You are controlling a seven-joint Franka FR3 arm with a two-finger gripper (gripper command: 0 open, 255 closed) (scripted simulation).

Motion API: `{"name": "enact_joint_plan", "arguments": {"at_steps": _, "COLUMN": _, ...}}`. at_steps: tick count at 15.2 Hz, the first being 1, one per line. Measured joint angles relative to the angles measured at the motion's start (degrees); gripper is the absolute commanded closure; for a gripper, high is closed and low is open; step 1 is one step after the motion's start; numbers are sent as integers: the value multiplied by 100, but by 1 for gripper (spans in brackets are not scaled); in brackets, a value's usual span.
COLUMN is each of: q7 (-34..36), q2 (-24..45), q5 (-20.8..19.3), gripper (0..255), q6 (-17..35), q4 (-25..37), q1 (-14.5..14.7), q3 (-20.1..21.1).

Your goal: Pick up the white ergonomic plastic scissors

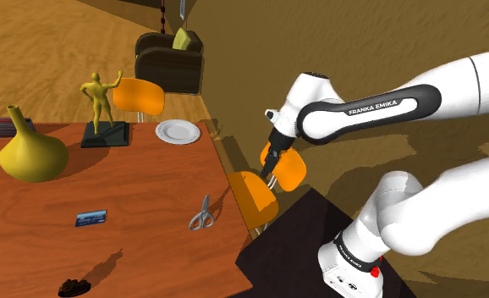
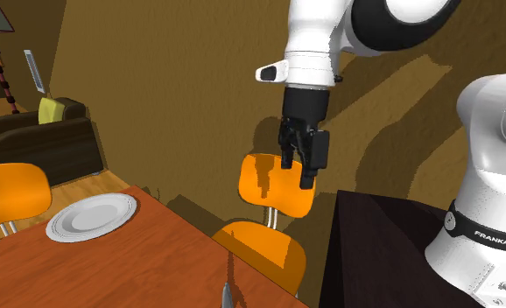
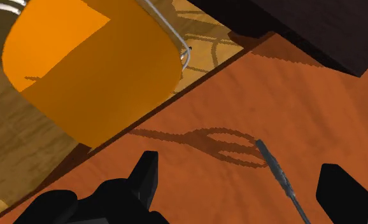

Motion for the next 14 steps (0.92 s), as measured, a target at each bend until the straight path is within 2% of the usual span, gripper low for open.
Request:
{"name": "enact_joint_plan", "arguments": {"at_steps": 4, "q7": -881, "q2": 809, "q5": 488, "gripper": 0, "q6": 1173, "q4": -89, "q1": 600, "q3": -172}}
{"name": "enact_joint_plan", "arguments": {"at_steps": 7, "q7": -1816, "q2": 1529, "q5": 1149, "gripper": 0, "q6": 1975, "q4": 4, "q1": 1176, "q3": -407}}
{"name": "enact_joint_plan", "arguments": {"at_steps": 9, "q7": -2654, "q2": 2047, "q5": 1876, "gripper": 0, "q6": 2453, "q4": 136, "q1": 1642, "q3": -565}}
{"name": "enact_joint_plan", "arguments": {"at_steps": 11, "q7": -3775, "q2": 2581, "q5": 2933, "gripper": 0, "q6": 2845, "q4": 318, "q1": 2087, "q3": -646}}
{"name": "enact_joint_plan", "arguments": {"at_steps": 14, "q7": -5518, "q2": 3198, "q5": 4590, "gripper": 0, "q6": 3118, "q4": 671, "q1": 2371, "q3": -429}}
